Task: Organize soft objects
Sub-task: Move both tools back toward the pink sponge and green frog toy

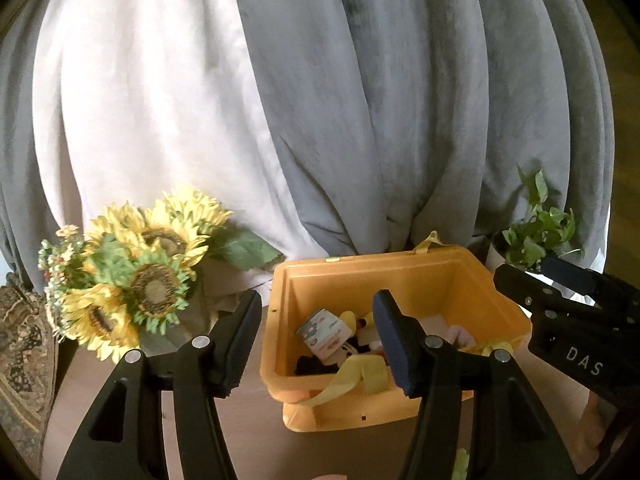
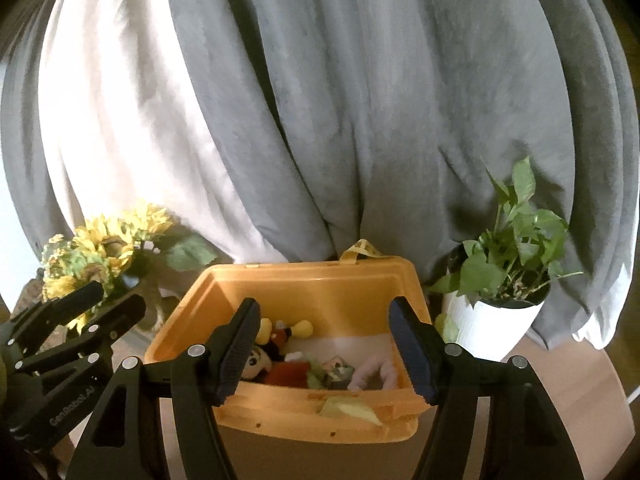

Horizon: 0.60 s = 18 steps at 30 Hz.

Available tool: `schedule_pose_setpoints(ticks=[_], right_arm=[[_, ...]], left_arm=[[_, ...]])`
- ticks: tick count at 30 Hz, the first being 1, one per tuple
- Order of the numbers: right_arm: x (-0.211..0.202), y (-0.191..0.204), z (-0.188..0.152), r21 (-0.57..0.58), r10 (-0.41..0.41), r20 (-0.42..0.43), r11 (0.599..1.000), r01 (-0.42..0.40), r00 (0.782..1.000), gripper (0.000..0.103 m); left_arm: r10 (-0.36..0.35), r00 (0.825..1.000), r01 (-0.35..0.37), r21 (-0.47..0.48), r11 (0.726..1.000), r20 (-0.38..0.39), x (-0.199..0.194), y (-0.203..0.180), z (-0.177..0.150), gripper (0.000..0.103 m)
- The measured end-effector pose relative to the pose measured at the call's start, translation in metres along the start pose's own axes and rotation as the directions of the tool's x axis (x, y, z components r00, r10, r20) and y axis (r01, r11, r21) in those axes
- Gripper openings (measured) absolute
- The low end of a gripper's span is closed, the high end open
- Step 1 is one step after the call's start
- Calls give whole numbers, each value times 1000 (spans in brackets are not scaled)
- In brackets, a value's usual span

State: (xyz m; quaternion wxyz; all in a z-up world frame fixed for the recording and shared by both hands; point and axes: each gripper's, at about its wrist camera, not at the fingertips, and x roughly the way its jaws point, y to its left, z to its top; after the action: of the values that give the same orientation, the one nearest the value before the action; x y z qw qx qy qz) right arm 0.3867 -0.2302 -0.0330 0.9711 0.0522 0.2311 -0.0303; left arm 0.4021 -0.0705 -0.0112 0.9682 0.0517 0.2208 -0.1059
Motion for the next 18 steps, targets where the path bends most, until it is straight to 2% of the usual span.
schedule_pose_setpoints(ticks=[3, 18], right_arm=[[-11, 4, -5, 0, -11, 9, 1000, 11, 1000, 74], [-47, 27, -34, 6, -20, -16, 1000, 20, 1000, 76]], left_arm=[[7, 1000, -7, 0, 1000, 3, -11, 3, -4, 58], [15, 1000, -15, 24, 1000, -13, -53, 17, -32, 62]])
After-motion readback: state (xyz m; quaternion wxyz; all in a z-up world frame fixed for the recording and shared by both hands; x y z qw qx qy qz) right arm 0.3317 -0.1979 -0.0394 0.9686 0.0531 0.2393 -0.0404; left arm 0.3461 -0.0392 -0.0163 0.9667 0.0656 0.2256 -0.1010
